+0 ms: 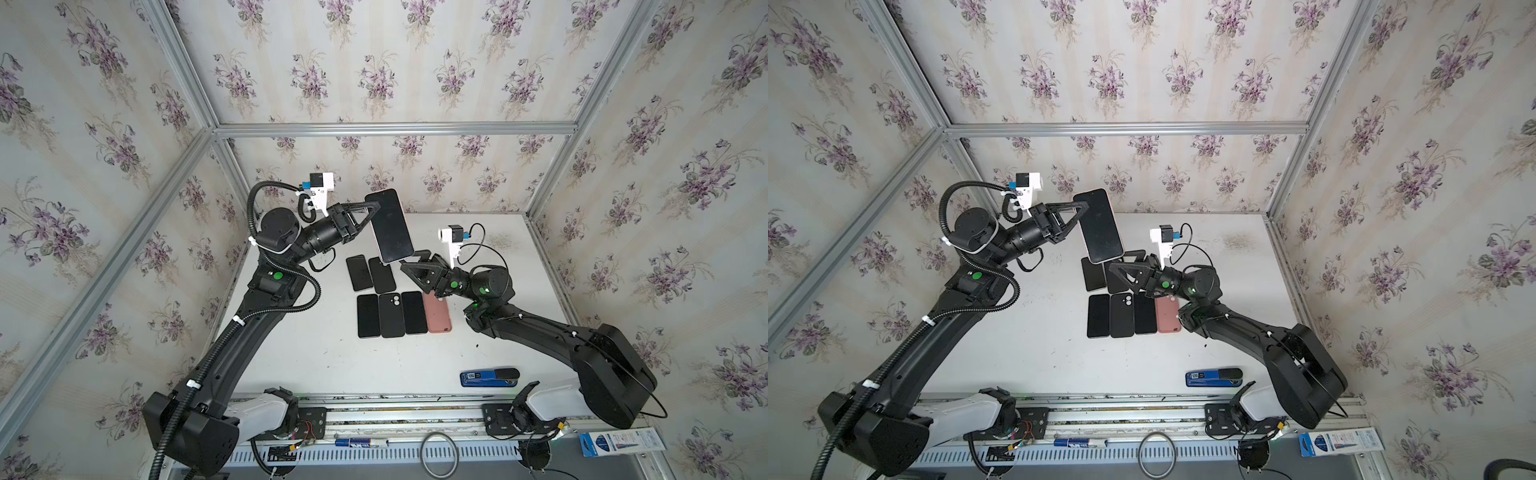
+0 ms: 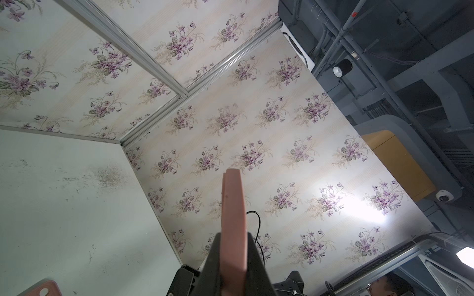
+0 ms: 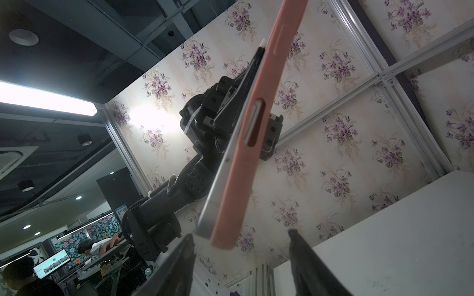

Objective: Take the phone out of the phone case
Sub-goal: Remove the phone case from the phone.

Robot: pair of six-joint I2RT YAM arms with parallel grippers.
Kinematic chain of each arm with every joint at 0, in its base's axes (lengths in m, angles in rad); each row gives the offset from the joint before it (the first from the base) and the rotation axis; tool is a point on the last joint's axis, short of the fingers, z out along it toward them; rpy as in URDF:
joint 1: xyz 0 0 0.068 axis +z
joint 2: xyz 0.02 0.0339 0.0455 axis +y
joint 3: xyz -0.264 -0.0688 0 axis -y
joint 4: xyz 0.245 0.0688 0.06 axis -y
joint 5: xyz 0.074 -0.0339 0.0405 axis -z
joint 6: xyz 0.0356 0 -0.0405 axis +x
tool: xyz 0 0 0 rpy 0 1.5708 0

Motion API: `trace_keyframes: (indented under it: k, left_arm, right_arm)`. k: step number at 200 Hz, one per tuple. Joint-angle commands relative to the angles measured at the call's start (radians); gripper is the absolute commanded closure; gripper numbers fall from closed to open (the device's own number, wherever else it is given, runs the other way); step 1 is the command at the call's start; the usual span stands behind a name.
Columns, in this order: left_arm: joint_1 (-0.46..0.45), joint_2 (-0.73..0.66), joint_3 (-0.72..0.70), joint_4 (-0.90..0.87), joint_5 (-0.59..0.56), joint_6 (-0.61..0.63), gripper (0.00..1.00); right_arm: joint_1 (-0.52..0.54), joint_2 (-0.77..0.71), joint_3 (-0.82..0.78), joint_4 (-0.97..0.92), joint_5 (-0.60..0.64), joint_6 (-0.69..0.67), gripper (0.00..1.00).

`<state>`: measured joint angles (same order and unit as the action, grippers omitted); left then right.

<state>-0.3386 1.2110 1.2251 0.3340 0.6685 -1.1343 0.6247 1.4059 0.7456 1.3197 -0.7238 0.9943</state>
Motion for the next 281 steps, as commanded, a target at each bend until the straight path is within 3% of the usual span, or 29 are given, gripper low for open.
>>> trace_keyframes:
  k: [1, 124, 281]
  left_arm:
    - [-0.002, -0.005, -0.003, 0.086, 0.002, -0.006, 1.00]
    - [-0.010, -0.024, -0.035, 0.109, 0.015, -0.009, 1.00]
    - [-0.010, -0.022, -0.032, 0.098, -0.001, -0.021, 1.00]
  right_arm:
    - [0.002, -0.003, 0.012, 0.027, 0.006, 0.000, 0.39]
    - [0.000, 0.019, 0.034, -0.011, 0.021, -0.026, 0.42]
    - [0.000, 0.058, 0.035, 0.080, -0.001, 0.025, 0.41]
